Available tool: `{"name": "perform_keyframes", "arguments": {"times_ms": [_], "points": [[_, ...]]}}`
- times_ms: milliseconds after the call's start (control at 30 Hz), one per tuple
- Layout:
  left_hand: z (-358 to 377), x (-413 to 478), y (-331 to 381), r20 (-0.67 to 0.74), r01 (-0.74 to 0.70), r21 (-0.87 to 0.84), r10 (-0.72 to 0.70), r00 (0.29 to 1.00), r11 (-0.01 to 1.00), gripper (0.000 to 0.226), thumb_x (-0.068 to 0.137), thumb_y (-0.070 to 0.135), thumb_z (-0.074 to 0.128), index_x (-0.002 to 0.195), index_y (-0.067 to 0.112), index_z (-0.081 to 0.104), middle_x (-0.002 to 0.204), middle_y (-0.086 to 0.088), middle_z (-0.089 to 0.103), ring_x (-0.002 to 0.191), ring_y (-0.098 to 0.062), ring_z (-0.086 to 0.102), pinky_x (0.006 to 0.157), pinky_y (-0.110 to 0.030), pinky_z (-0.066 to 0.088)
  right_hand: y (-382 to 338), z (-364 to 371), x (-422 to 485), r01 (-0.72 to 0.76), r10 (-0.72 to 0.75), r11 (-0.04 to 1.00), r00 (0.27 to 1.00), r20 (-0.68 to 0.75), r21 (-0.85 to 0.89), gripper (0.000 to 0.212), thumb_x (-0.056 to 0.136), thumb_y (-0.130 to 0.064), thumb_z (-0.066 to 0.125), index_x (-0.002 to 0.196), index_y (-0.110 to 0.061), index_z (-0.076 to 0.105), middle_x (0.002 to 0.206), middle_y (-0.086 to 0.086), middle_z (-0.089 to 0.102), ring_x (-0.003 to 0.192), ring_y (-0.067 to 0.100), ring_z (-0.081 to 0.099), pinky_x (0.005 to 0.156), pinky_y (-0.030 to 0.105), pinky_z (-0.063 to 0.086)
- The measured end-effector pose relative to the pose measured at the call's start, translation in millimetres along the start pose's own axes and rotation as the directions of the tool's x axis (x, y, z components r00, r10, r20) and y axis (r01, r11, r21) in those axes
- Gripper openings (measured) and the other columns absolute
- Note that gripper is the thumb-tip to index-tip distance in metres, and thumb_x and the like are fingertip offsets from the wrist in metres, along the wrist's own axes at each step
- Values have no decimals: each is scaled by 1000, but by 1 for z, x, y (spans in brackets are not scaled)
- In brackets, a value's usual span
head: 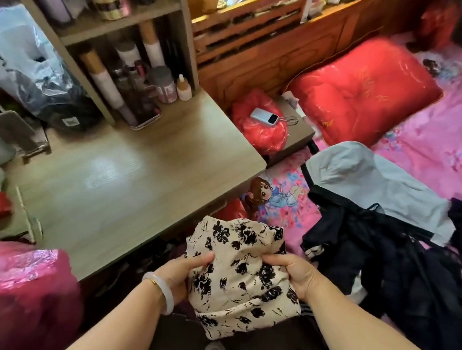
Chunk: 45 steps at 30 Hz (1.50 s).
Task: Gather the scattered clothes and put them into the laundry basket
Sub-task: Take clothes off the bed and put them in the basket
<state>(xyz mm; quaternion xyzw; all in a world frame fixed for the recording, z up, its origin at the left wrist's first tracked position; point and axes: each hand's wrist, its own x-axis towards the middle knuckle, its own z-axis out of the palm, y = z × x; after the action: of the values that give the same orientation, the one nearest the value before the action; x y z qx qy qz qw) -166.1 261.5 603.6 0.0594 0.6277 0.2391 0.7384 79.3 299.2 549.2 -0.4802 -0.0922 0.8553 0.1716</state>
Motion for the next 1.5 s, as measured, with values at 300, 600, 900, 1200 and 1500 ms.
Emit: {"name": "perform_keyframes", "arguments": {"times_ms": [300,600,900,1200,1500], "points": [[-5,77,-17,-453,46,156,30,891,987,29,77,14,78,99,1,65,117,-18,64,111,-34,59,102,-43,45,8,-51,51,125,-240,953,866,-438,-275,82,77,8,72,147,-17,37,148,13,42,131,27,45,75,27,40],[75,116,-11,-380,-96,167,154,912,981,49,87,-9,57,130,14,51,110,-10,61,93,-23,59,89,-39,52,-2,-108,25,201,-278,956,856,-436,-215,43,83,4,65,122,-15,61,119,6,66,104,18,60,93,34,44],[229,148,-16,-88,-134,173,151,985,976,32,90,-12,50,118,4,53,103,-20,60,88,-30,60,74,-35,49,-32,-229,-23,-300,-566,704,312,-763,-644,25,82,-16,62,98,-34,70,144,1,31,134,27,30,107,37,35],[325,161,-49,39,-69,277,61,997,958,37,88,-10,55,124,-1,52,86,-15,61,76,-26,60,75,-37,50,-34,-302,-83,144,-323,946,488,-811,-290,28,78,-19,76,99,0,73,111,21,70,99,32,66,84,35,51],[372,111,-43,207,-276,594,187,960,756,112,36,24,90,138,22,43,130,-4,55,123,-24,53,105,-44,44,-85,-274,-171,674,-376,620,704,-602,401,36,78,-8,70,114,-4,68,116,15,69,107,29,66,98,43,48]]}}
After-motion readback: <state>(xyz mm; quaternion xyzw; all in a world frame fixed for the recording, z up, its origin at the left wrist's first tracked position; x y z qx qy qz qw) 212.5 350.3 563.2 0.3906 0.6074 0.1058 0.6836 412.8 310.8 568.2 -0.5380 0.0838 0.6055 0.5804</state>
